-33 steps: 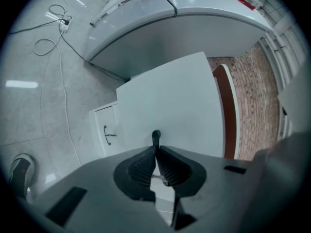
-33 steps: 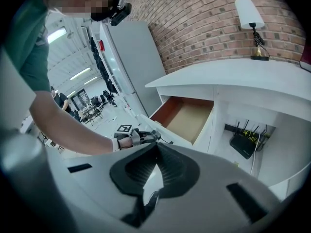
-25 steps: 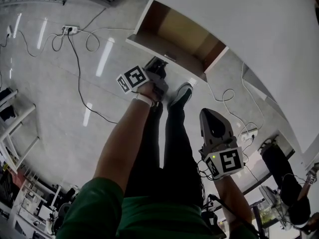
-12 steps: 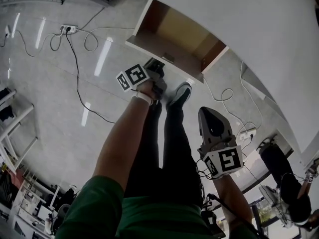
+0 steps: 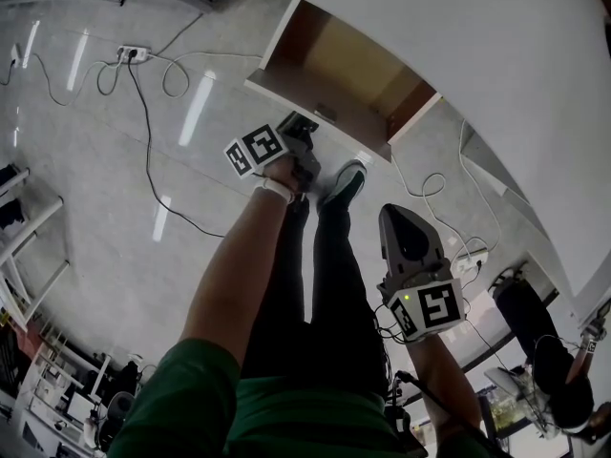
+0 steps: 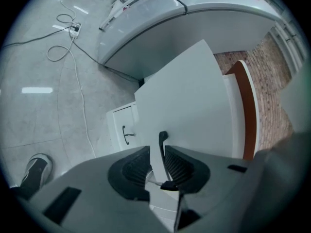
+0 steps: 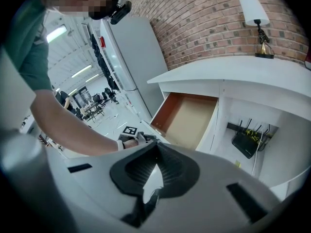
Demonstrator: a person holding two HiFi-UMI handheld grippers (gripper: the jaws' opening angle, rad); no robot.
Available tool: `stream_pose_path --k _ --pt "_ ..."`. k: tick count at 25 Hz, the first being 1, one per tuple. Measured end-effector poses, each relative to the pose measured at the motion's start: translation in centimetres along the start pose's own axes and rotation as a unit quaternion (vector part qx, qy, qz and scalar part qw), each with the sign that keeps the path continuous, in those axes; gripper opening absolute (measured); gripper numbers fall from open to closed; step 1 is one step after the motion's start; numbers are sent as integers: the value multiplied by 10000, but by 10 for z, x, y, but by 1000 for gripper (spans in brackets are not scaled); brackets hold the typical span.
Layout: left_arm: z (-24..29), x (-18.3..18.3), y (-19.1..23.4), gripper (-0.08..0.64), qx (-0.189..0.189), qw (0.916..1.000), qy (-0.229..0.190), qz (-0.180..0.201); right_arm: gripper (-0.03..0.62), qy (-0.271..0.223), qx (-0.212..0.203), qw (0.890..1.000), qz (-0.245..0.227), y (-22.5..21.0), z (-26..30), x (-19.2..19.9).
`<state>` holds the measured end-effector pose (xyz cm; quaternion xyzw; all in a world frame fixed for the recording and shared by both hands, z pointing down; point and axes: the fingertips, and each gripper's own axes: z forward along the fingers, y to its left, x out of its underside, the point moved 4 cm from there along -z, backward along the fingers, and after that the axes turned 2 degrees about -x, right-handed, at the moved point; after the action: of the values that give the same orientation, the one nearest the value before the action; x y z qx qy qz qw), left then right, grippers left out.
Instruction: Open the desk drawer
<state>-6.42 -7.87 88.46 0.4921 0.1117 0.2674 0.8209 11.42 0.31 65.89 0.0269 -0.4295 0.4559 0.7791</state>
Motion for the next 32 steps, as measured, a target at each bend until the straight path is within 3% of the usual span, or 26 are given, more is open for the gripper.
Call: stream_pose_path --k 9,13,16,18,21,24,26,29,32 --pt "-77 -14 12 103 -412 9991 -30 90 0 -76 -49 9999 -139 23 -15 -30" --pt "-121 -44 -35 95 -298 9964 -55 794 0 -515 83 9976 -455 16 -30 -80" --pt "-159 -81 -94 68 -336 9839 -458 1694 0 -895 365 9932 -650 2 -52 -130" --pt "-185 -106 -142 46 -498 9648 -800 2454 0 -1149 570 9888 -770 -3 -71 -165" --pt "-209 -122 -230 28 -381 9308 -1015 3491 0 -1535 864 9793 -995 -6 -101 -218" --pt "-222 -123 -323 17 111 8896 -1199 4407 0 -1915 1078 9699 -1048 -8 -131 -260" --pt "-232 -119 -379 14 422 8577 -1339 4946 0 -2108 1109 9652 -1075 -5 -146 -281" --pt "-258 -111 -446 11 738 8168 -1597 5494 0 -2289 1113 9574 -1361 9 -171 -309" --pt "-282 -108 -502 8 958 7918 -1968 5702 0 -2678 1160 9426 -1622 22 -200 -343"
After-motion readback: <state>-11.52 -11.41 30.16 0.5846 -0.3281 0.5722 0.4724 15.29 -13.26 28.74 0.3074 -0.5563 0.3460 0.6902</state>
